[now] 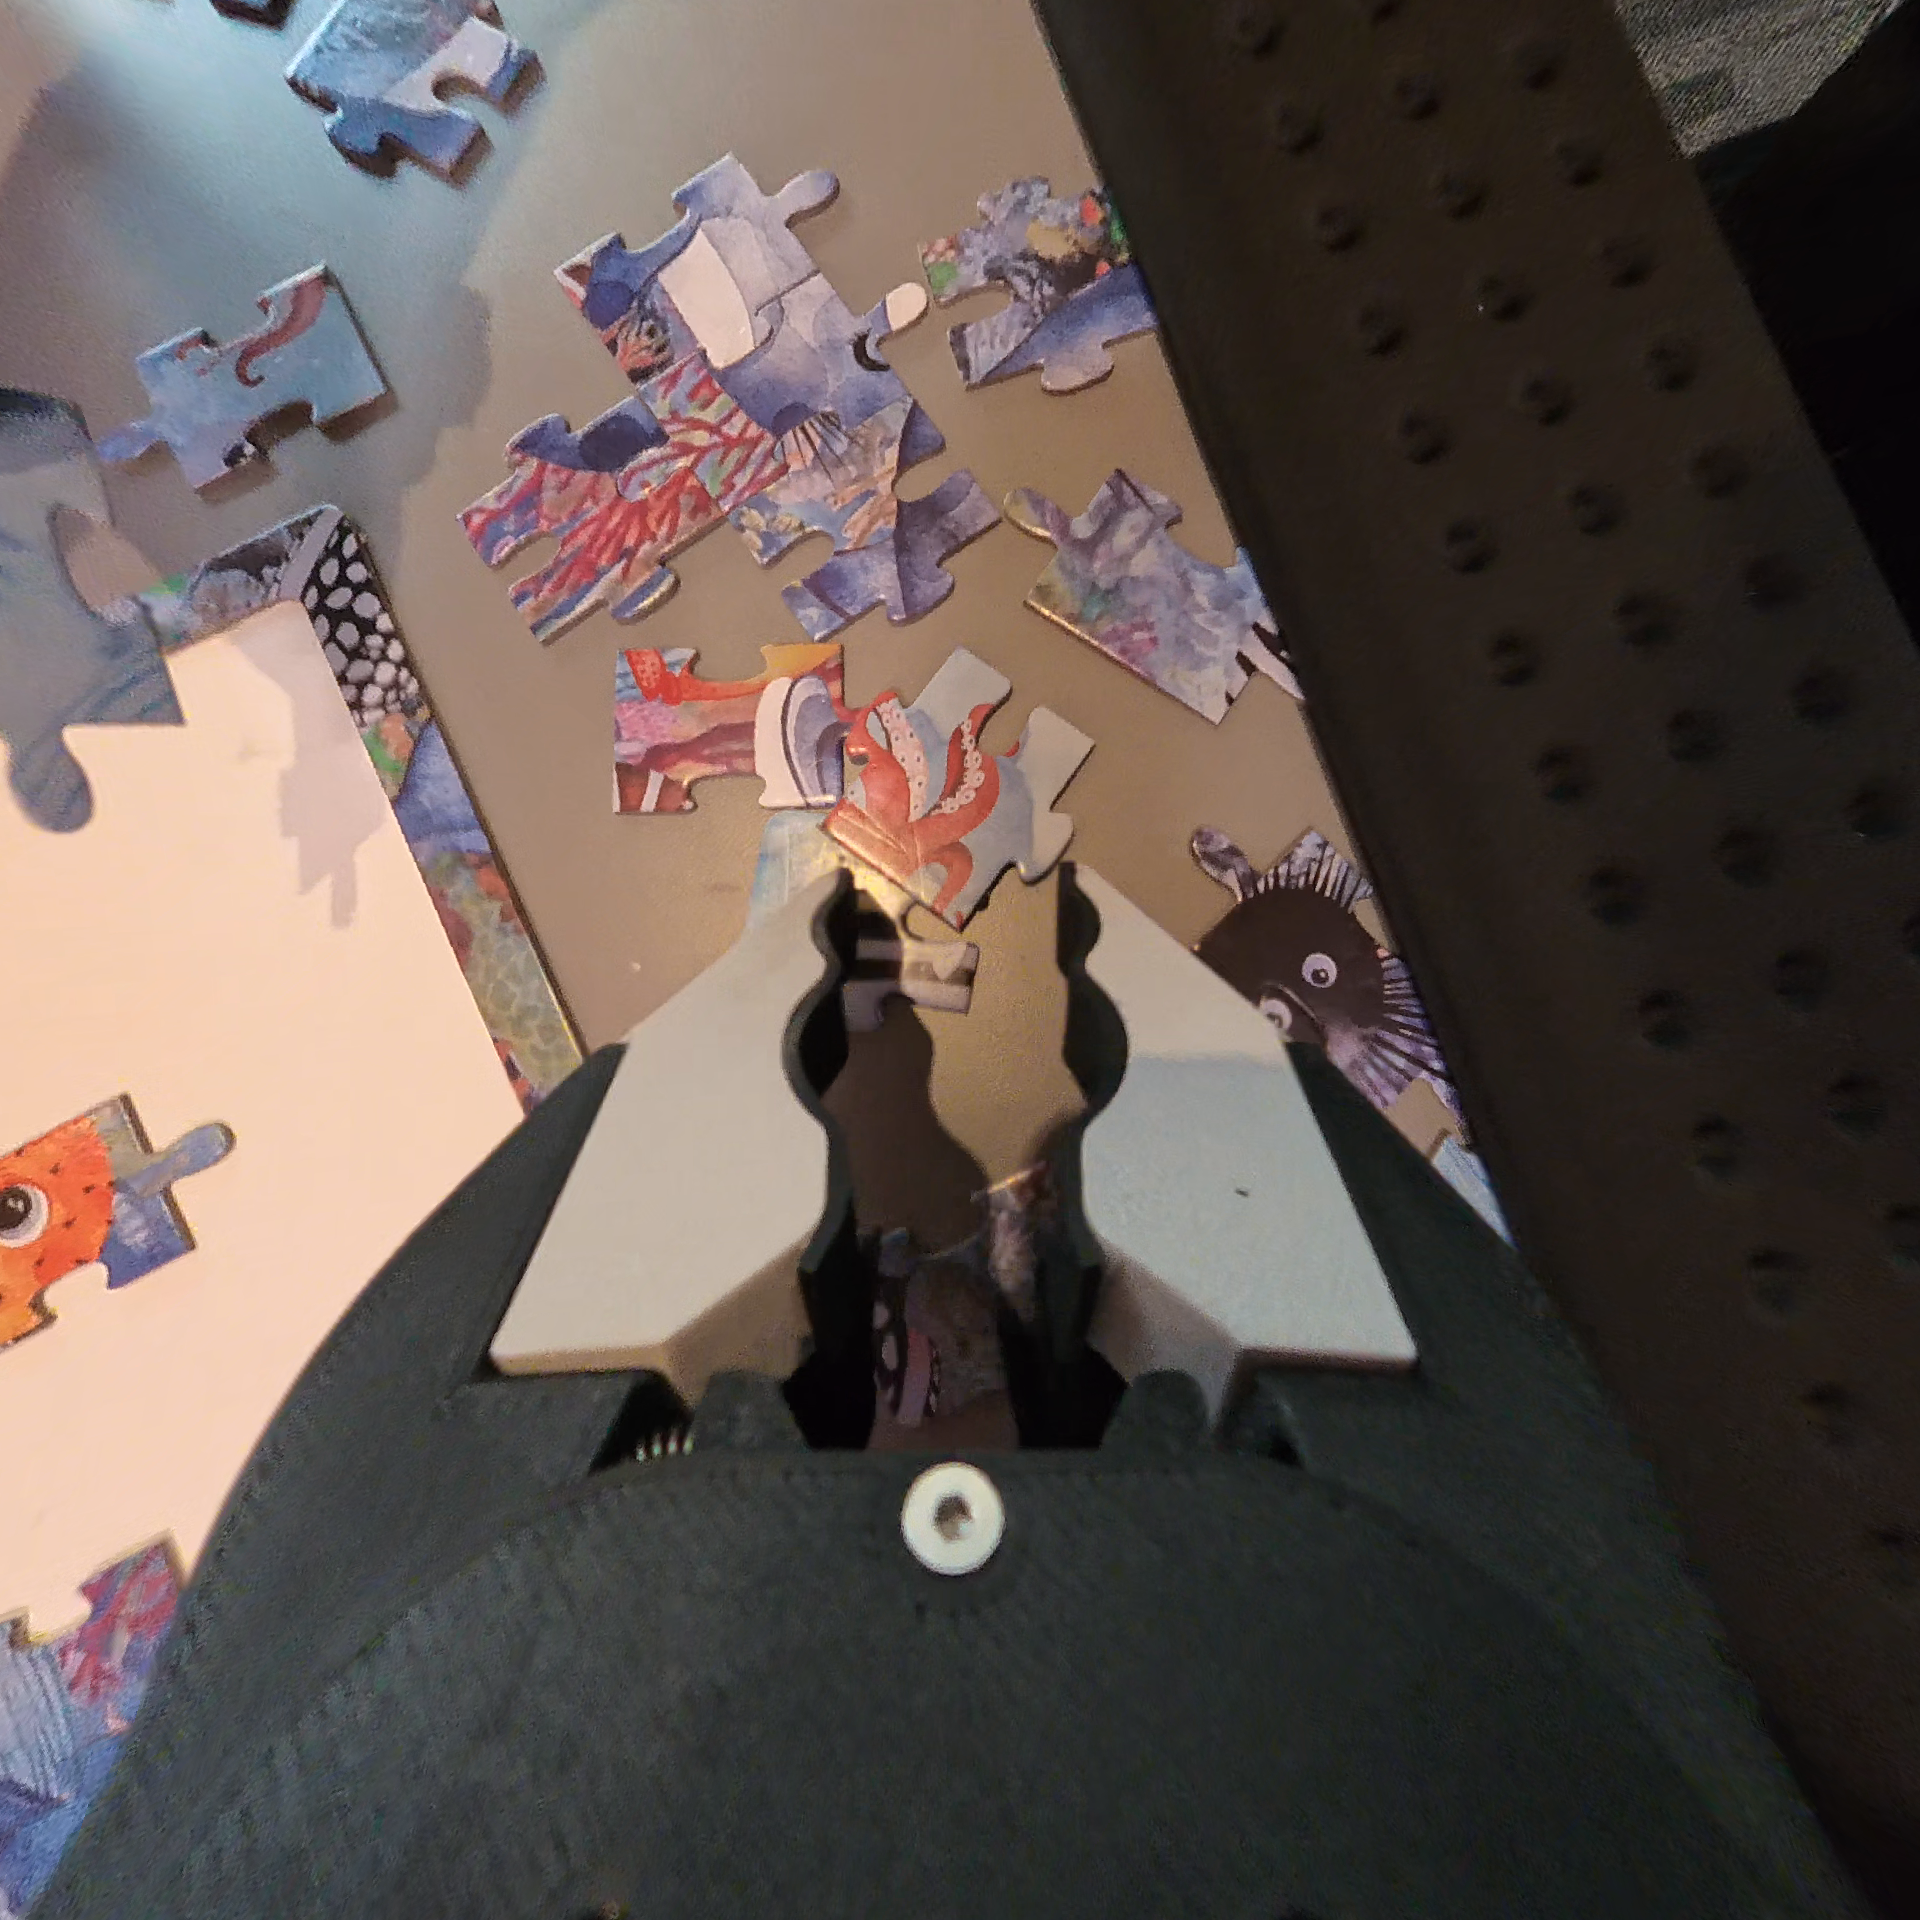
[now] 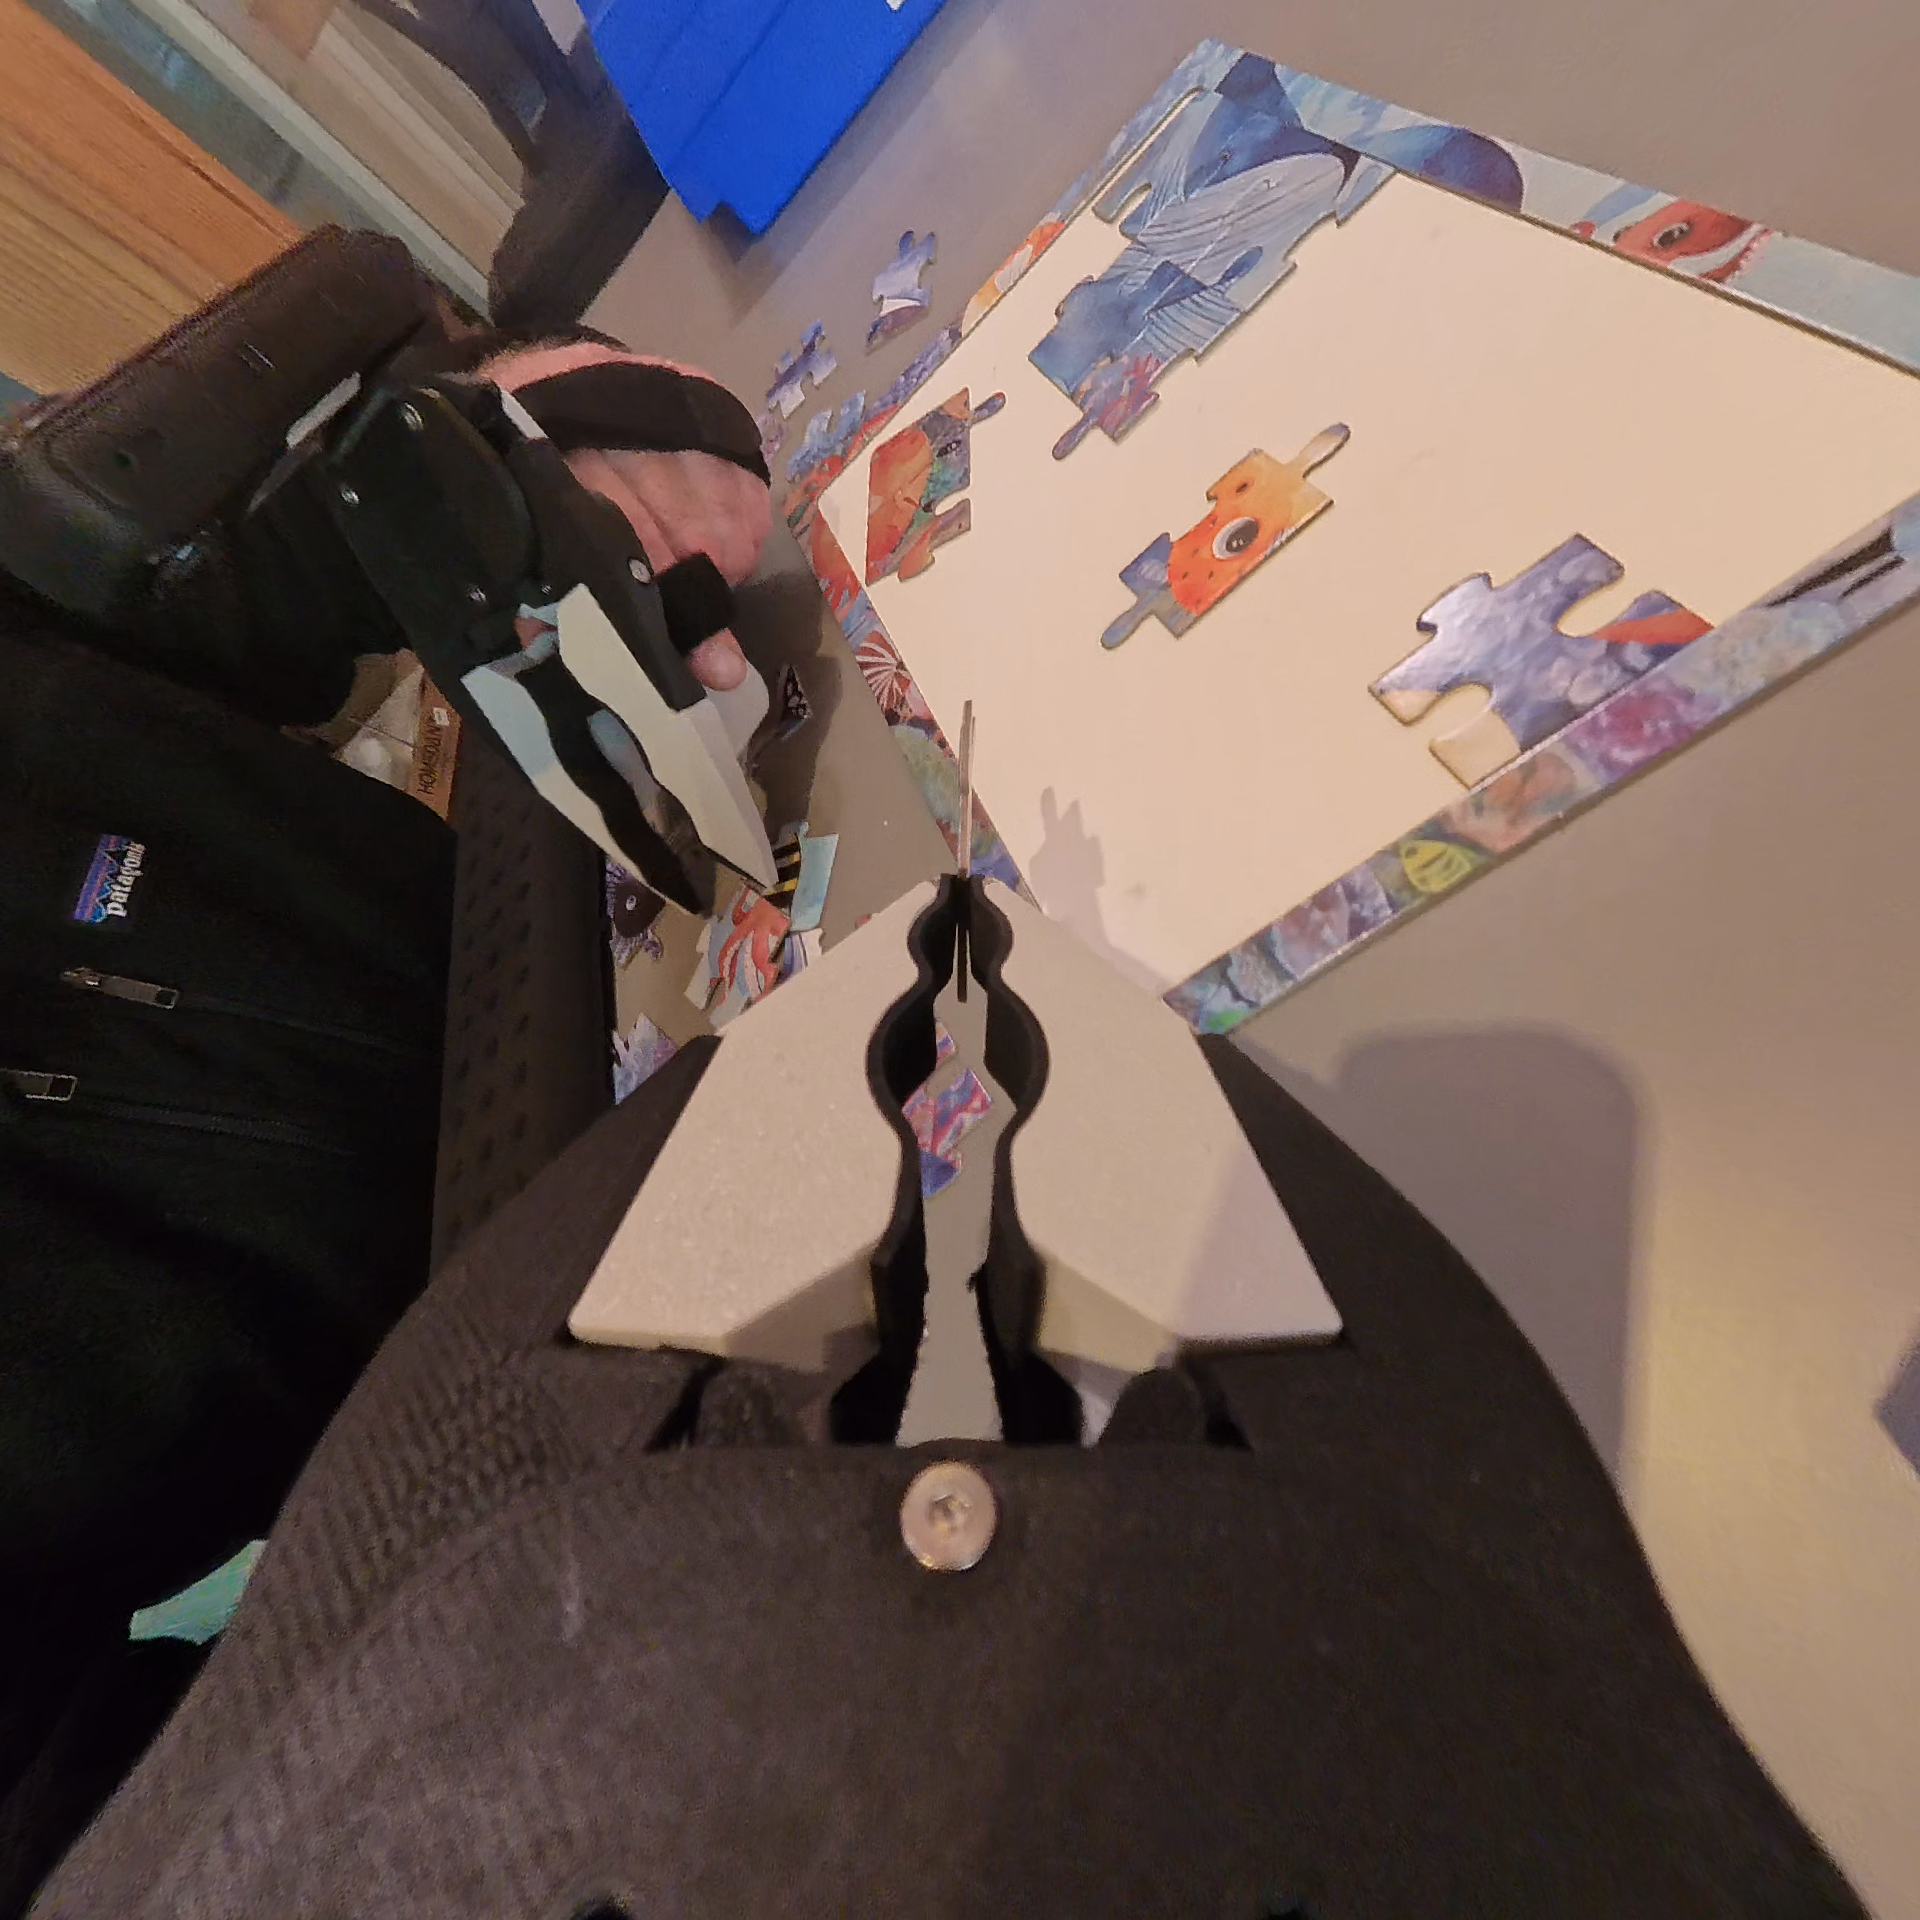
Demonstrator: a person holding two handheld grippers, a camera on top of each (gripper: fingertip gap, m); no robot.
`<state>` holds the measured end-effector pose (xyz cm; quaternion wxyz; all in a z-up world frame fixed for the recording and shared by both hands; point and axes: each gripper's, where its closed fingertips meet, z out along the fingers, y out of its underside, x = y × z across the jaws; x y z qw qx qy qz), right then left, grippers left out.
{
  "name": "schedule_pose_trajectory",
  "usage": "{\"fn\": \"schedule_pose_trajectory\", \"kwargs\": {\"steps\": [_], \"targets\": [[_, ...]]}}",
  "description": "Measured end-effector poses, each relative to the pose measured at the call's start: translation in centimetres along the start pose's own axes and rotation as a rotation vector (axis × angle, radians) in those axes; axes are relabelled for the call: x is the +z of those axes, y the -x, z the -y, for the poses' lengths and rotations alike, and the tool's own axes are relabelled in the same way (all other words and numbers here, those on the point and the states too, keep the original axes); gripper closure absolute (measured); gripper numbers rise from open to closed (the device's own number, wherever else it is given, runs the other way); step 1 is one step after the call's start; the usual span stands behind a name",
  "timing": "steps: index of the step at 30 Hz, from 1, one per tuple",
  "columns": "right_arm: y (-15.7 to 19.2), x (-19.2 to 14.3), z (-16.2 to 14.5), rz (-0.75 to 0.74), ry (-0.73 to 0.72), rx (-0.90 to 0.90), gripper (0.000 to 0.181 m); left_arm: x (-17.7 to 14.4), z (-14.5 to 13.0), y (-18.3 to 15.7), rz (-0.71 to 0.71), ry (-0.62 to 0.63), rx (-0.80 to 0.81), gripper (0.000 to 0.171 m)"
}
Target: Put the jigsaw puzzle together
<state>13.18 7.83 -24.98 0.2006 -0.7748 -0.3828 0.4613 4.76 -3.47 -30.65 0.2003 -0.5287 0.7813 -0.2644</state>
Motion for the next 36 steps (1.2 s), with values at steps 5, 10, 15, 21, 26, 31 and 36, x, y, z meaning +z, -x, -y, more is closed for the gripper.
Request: {"fn": "schedule_pose_trajectory", "kwargs": {"steps": [5,10,15,21,26,31,36], "targets": [[-1.3,0.3,-0.4,-0.022,0.002,0.031,0.181,1.2,0.7,0.1,-0.032,0.017,0.034,0.122],[-1.5,0.5,-0.4,-0.031,-0.002,0.029,0.181,1.4,0.9,0.1,-0.025,-0.007,0.023,0.123],[-2.0,0.2,0.2,-0.060,-0.036,0.022,0.181,1.3,0.8,0.1,-0.008,-0.023,0.003,0.123],[-1.7,0.4,-0.1,-0.043,-0.023,0.036,0.181,0.7,0.6,0.8,0.035,-0.030,-0.003,0.124],[-3.5,0.4,-0.5,-0.147,0.001,0.056,0.155,-0.3,0.8,1.9,0.084,-0.052,-0.024,0.124],[-3.5,-0.6,1.1,-0.251,-0.036,-0.056,0.136,-1.3,1.1,3.3,0.145,-0.084,-0.043,0.124],[-1.1,-0.6,2.9,-0.195,-0.113,-0.166,0.141,-3.0,1.5,5.4,0.266,-0.117,-0.063,0.124]]}}
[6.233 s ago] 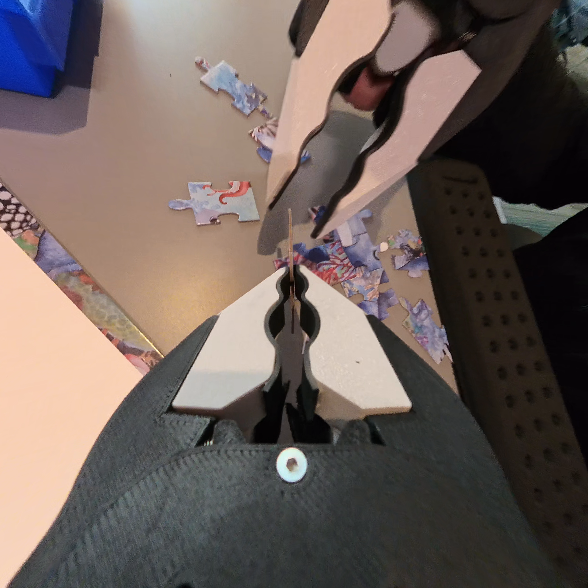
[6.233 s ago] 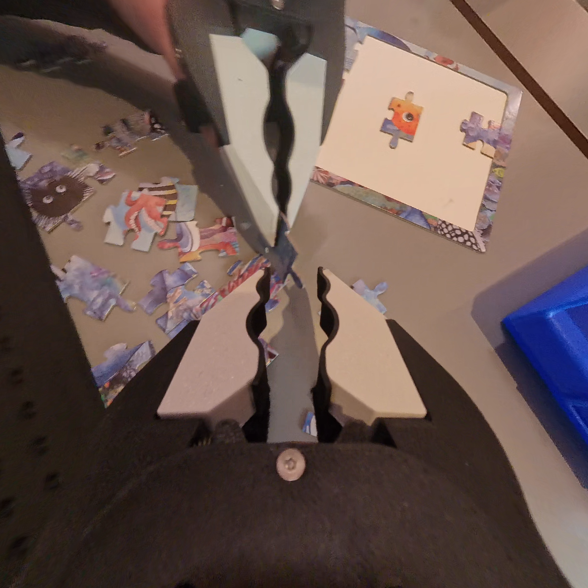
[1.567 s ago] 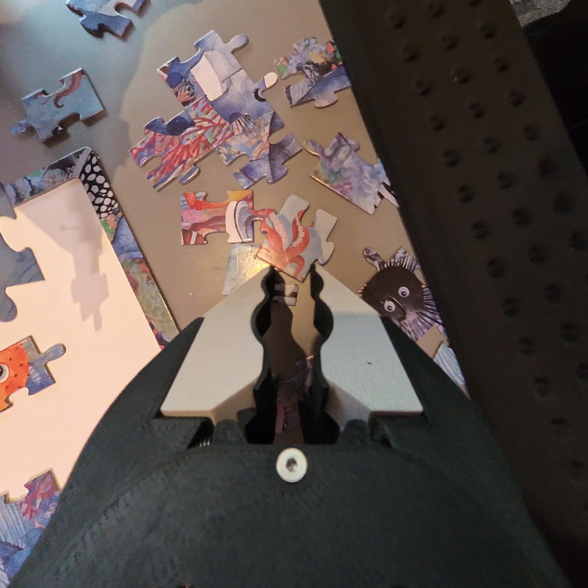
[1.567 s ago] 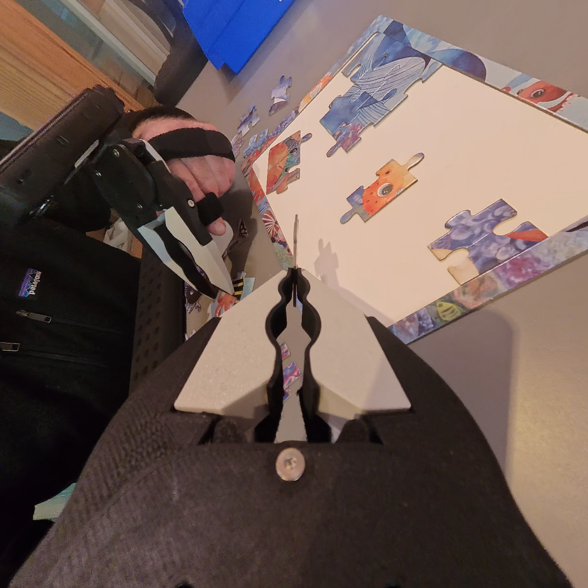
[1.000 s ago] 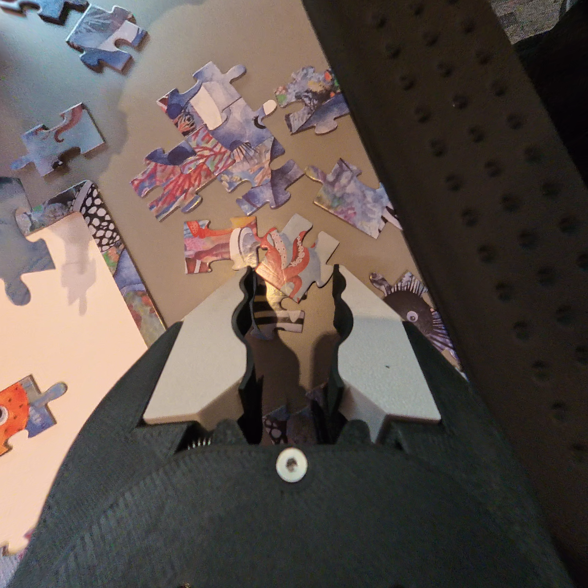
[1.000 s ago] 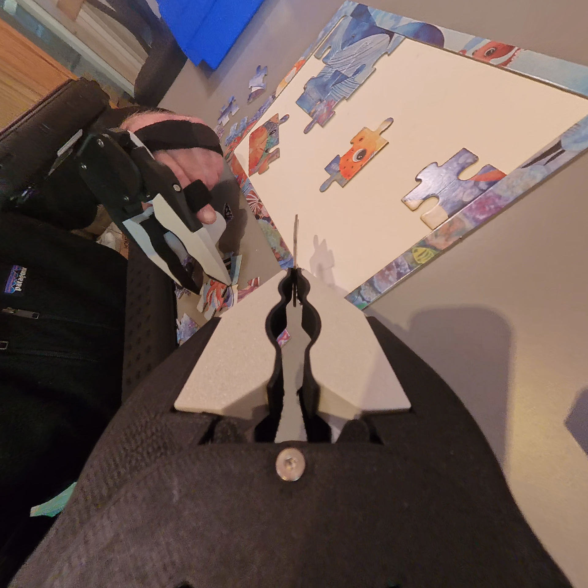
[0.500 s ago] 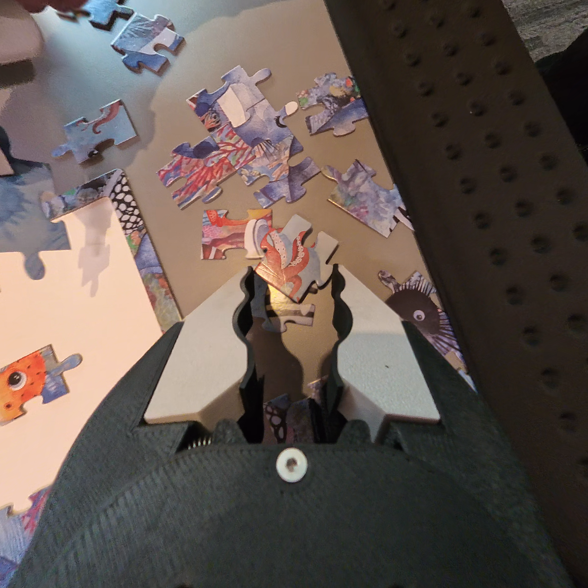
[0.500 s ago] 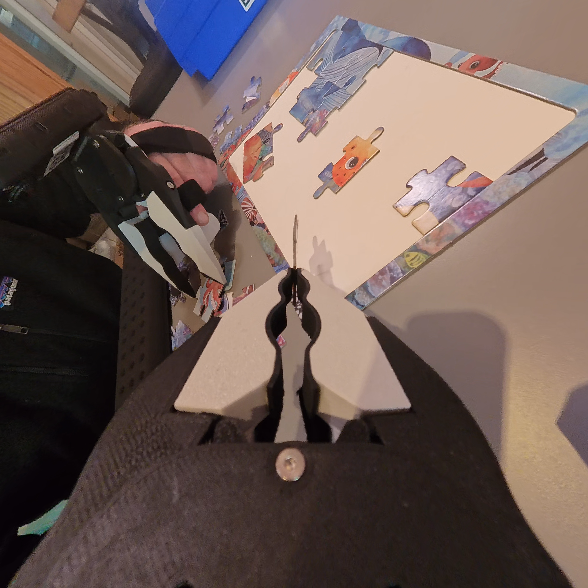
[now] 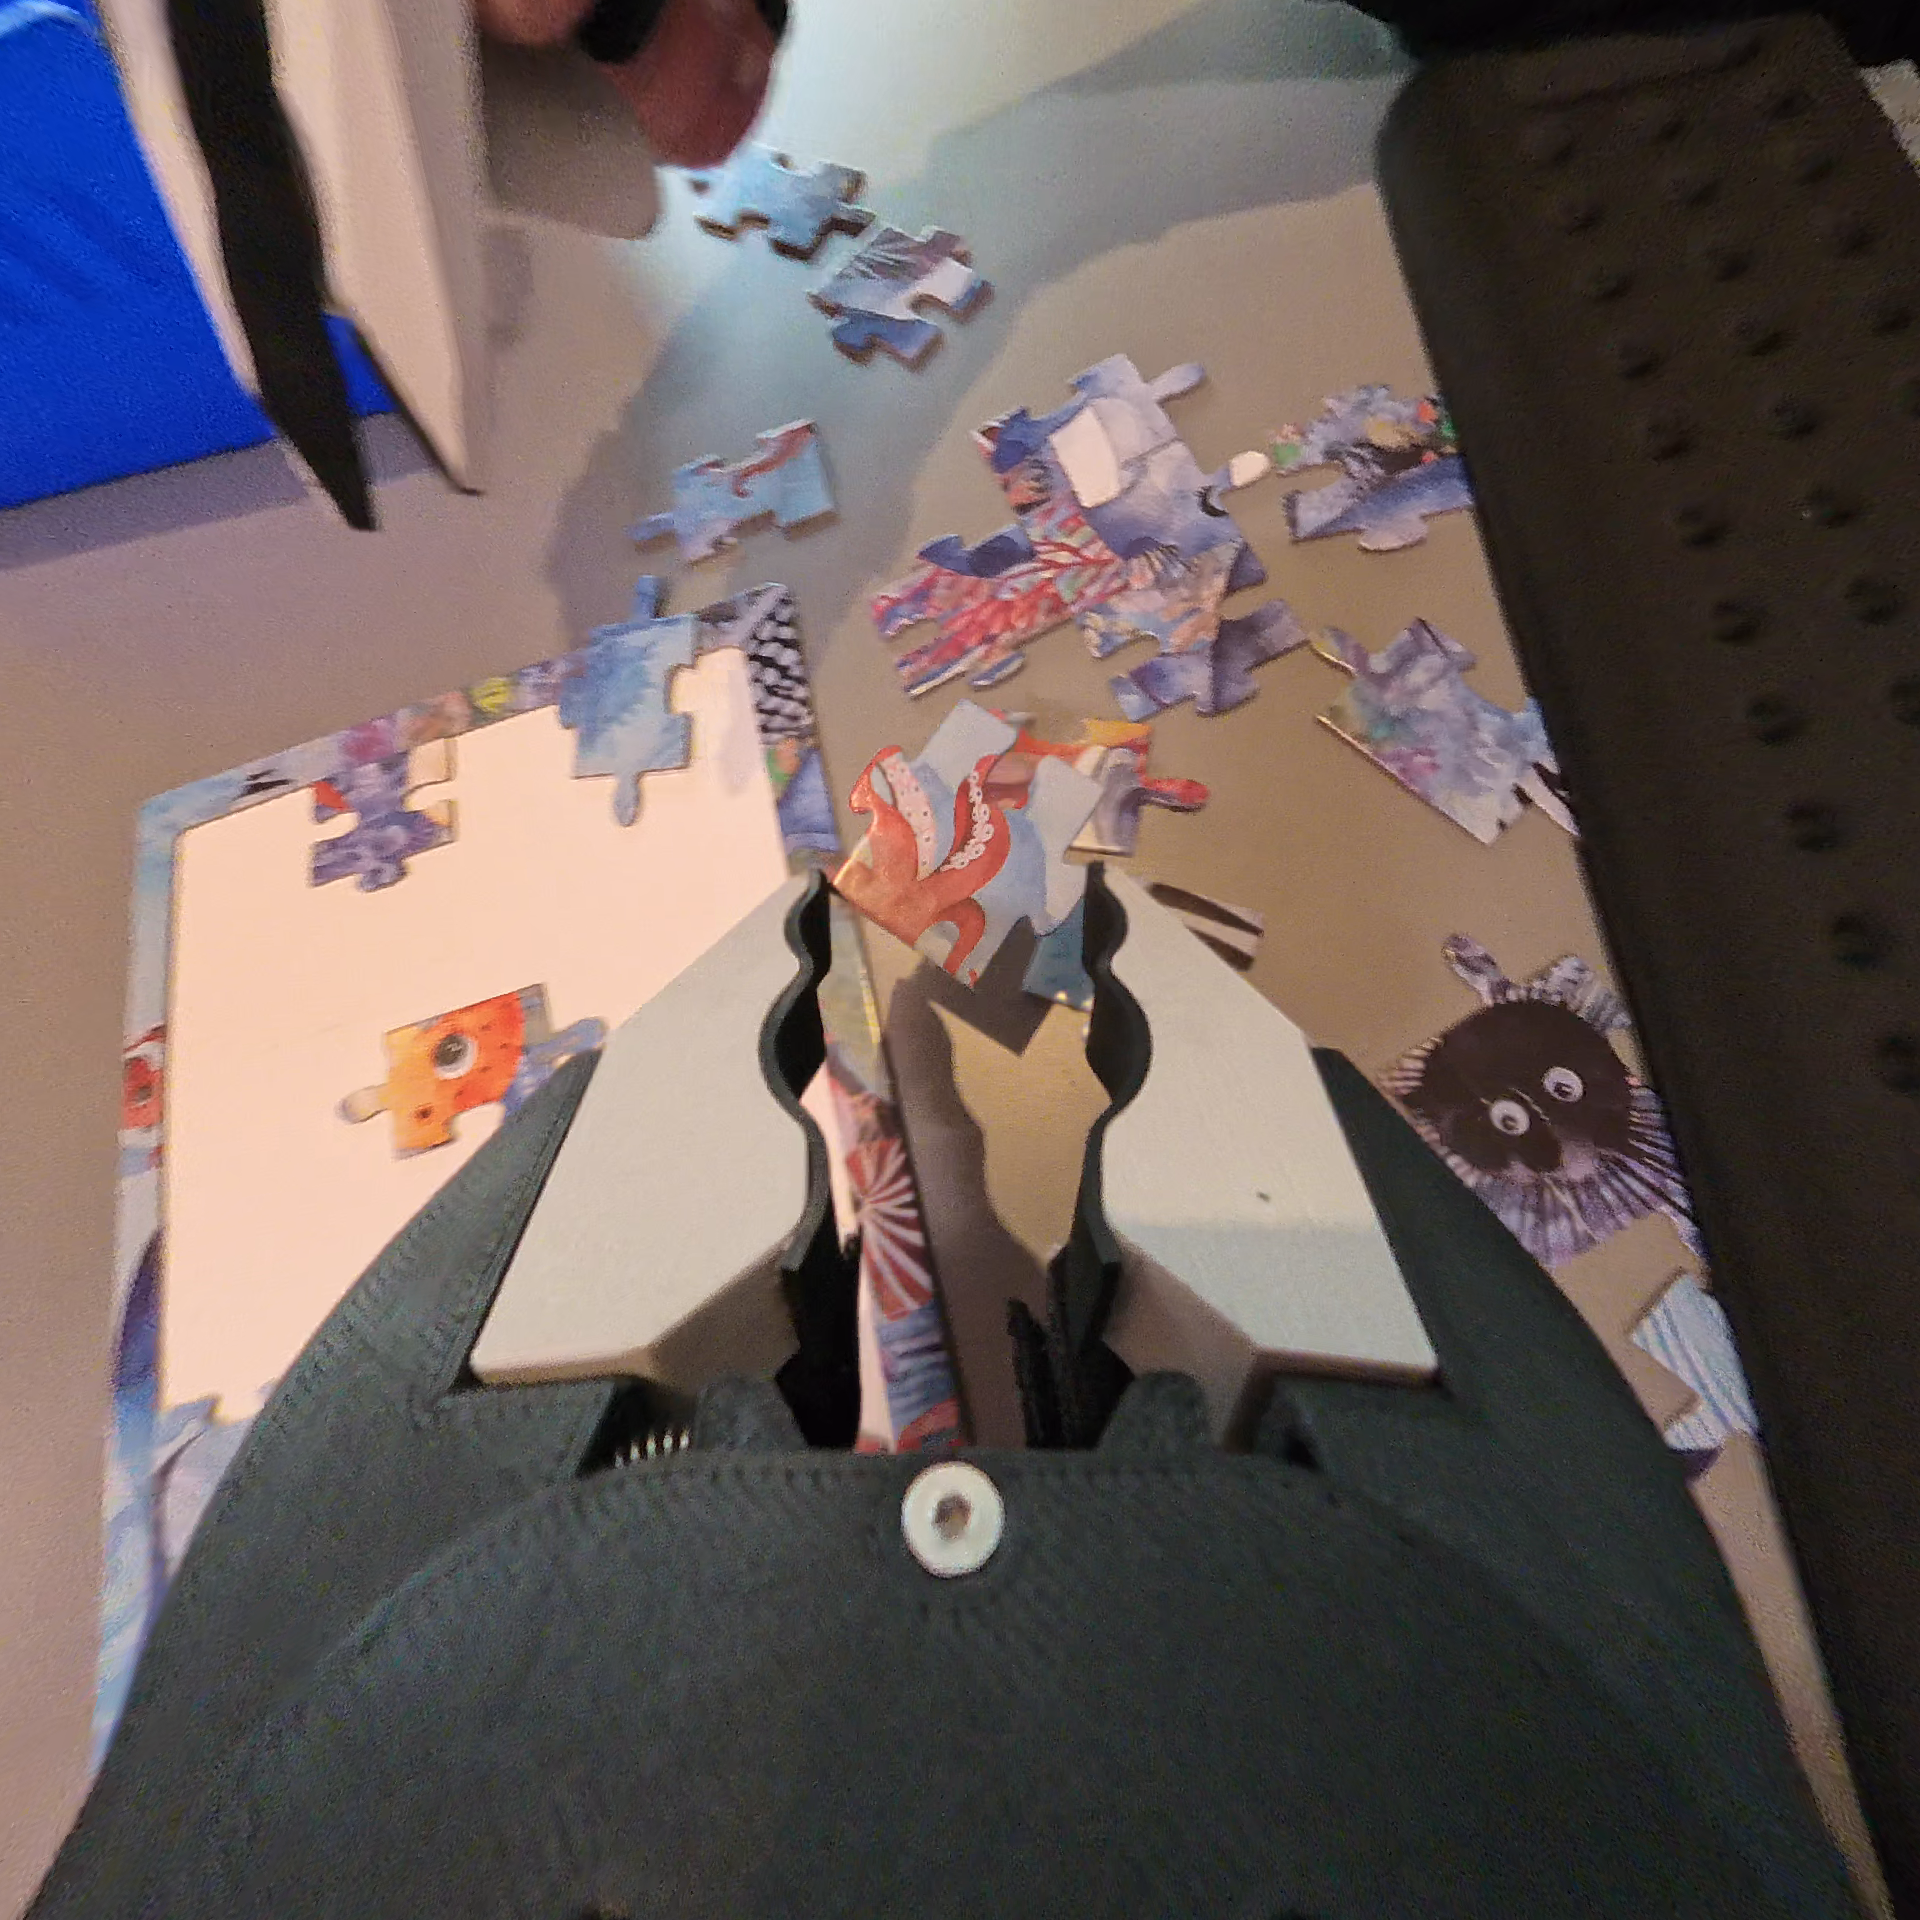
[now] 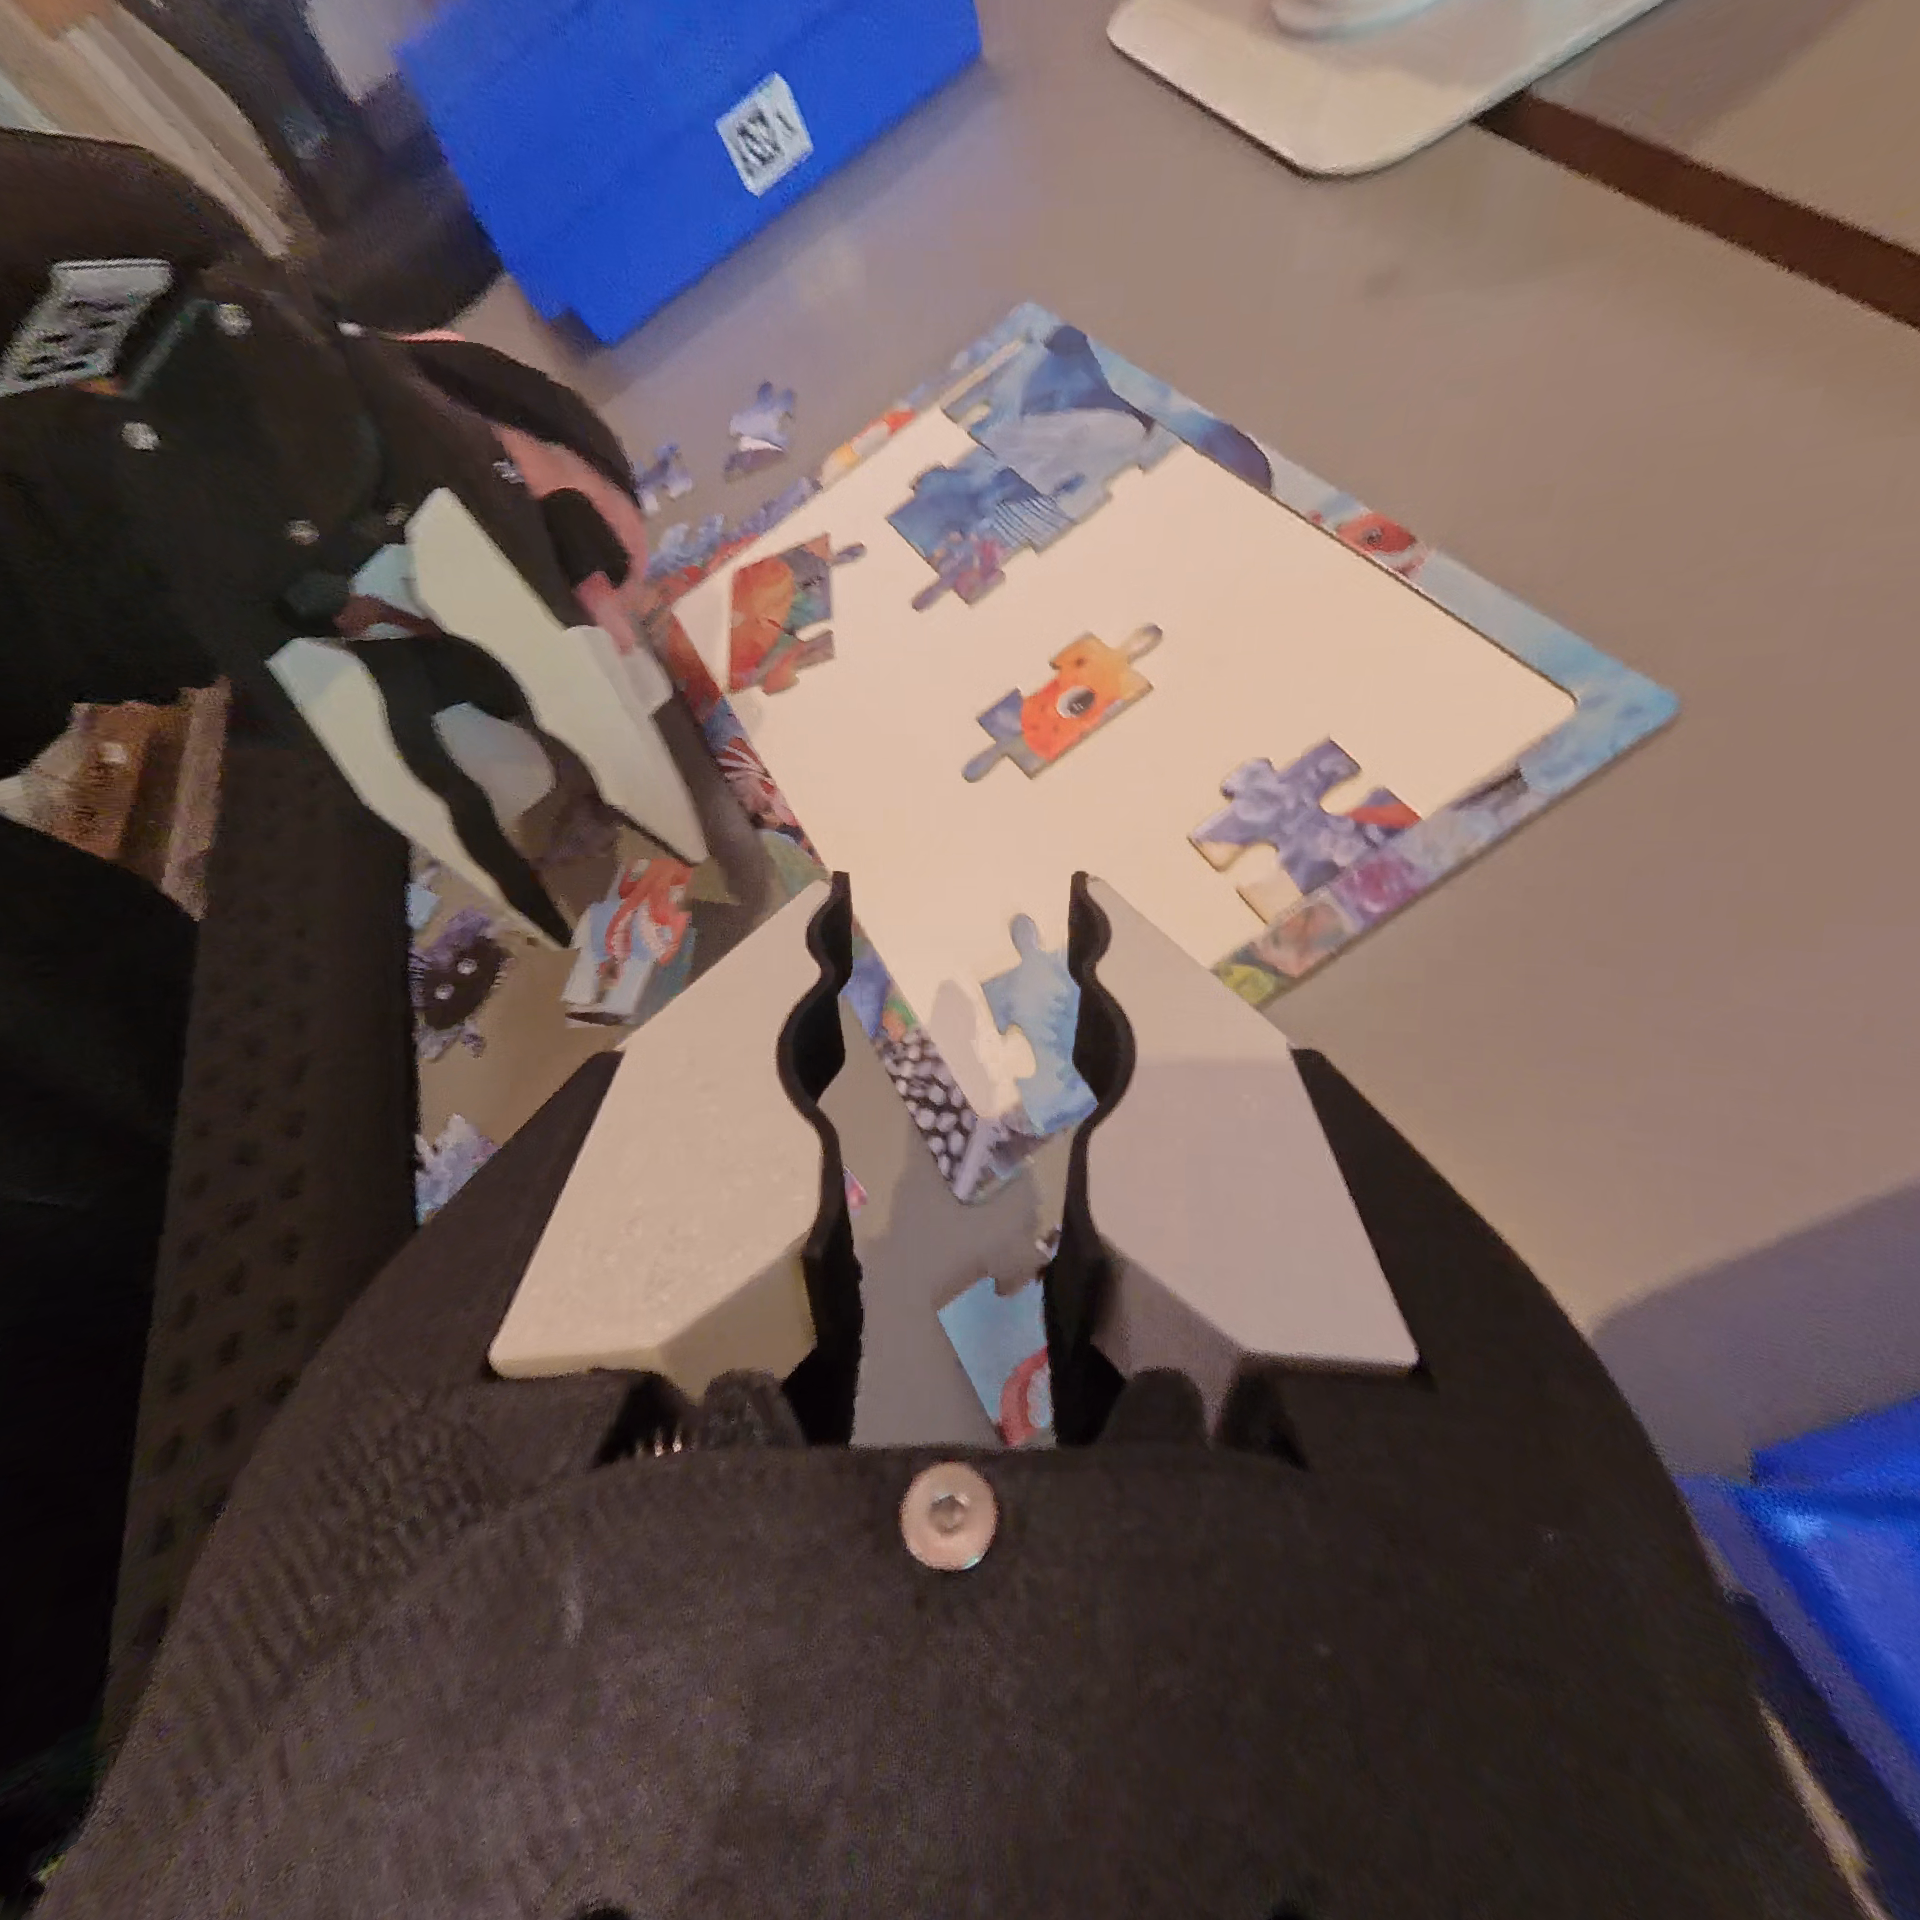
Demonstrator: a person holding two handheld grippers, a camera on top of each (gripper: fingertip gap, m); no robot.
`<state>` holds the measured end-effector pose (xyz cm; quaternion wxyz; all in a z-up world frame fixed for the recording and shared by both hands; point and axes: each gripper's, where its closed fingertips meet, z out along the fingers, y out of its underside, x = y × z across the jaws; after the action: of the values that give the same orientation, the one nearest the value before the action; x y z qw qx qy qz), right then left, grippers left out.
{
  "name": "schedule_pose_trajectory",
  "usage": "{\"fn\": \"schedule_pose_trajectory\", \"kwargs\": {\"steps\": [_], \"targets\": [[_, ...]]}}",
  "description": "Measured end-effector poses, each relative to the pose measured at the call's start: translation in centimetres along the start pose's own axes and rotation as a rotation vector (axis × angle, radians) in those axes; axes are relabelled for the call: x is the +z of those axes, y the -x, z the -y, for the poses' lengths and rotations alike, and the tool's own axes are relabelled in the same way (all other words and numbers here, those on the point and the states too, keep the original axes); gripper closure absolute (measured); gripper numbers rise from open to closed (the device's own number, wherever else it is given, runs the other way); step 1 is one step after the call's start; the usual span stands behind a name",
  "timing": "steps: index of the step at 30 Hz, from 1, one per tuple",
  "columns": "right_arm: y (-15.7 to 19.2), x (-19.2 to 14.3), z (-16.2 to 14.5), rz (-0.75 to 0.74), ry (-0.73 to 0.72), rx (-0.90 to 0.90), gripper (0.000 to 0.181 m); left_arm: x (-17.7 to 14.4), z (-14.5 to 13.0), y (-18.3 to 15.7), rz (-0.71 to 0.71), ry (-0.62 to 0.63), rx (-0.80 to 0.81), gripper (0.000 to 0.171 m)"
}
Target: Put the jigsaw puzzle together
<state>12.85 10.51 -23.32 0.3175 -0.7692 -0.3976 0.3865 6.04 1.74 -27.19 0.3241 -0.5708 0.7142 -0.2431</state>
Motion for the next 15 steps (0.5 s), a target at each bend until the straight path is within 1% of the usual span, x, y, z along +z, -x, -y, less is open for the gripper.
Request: {"fn": "schedule_pose_trajectory", "kwargs": {"steps": [3,6,8,11,15], "targets": [[2.3,0.7,1.0,0.139,-0.055,0.033,0.142,-1.2,0.4,2.1,0.114,-0.025,-0.018,0.124],[3.6,1.7,1.7,0.237,-0.103,0.088,0.142,-2.9,0.8,4.0,0.241,-0.059,-0.050,0.124],[4.4,2.7,1.6,0.272,-0.095,0.092,0.142,-4.1,0.8,5.3,0.340,-0.074,-0.066,0.124],[5.2,4.1,1.7,0.295,-0.090,0.094,0.143,-5.1,0.9,6.1,0.439,-0.067,-0.037,0.124],[6.1,5.0,2.1,0.328,-0.108,0.100,0.146,-5.2,0.9,6.7,0.507,-0.047,0.009,0.124]]}}
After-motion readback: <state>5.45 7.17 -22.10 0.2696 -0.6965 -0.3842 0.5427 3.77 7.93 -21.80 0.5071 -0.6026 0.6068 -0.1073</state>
